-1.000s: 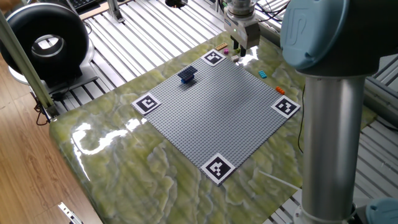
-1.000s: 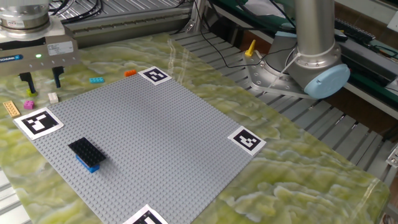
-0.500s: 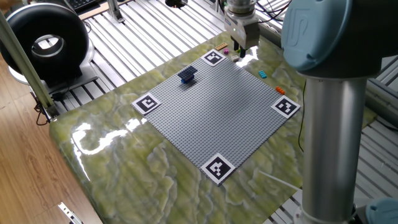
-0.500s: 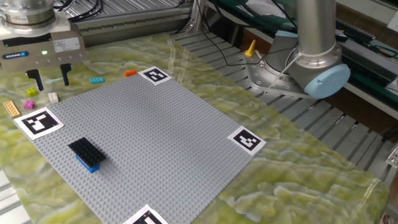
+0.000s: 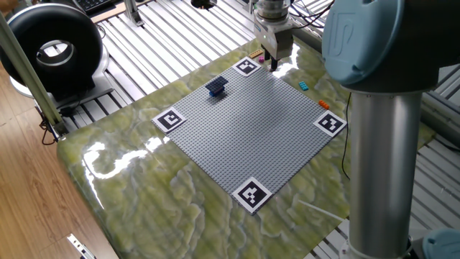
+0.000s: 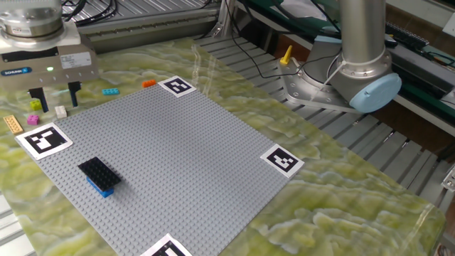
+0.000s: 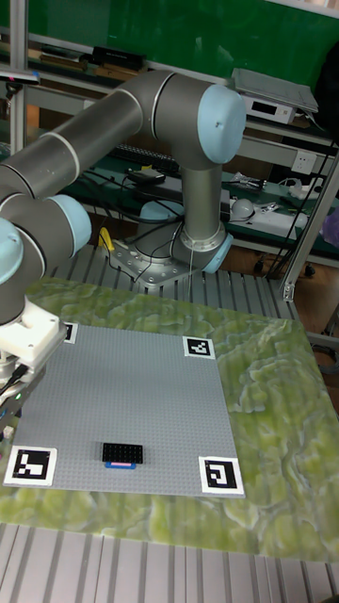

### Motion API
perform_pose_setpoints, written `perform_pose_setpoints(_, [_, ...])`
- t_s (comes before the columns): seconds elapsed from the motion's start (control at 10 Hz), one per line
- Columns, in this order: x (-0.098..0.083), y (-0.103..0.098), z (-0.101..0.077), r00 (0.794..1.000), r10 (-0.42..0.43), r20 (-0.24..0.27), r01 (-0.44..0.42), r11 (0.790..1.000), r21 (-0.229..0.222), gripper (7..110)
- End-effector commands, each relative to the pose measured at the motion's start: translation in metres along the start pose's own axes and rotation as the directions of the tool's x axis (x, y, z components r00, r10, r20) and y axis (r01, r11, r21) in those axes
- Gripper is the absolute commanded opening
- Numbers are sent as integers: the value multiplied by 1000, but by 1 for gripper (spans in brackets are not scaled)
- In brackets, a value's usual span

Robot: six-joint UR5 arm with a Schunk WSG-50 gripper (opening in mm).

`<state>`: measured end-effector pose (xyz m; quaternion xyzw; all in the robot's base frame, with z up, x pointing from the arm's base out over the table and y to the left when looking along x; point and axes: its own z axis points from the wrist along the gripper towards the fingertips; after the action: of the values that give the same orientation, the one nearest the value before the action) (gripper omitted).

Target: Stack small Lego blocks one on top of the other

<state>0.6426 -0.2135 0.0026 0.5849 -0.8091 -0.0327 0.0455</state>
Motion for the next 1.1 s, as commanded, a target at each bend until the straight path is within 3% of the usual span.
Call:
perform_pose_setpoints(0.0, [3, -8, 6, 1000, 3, 4, -3, 1000, 29, 22])
perform_pose_setpoints(0.2, [-1, -2, 11, 999, 7, 31, -8, 1000, 8, 22])
perform_pose_setpoints(0.4, [-1, 6, 3, 999, 20, 32, -20, 1000, 3, 22])
perform_pose_setpoints(0.6, [0, -4, 2, 999, 2, 35, -4, 998, 59, 22])
perform_pose_setpoints(0.7, [2, -8, 3, 999, 2, 34, -5, 997, 75, 44])
perform_pose_setpoints(1.0, [0, -2, 7, 998, 12, 56, -16, 998, 66, 44])
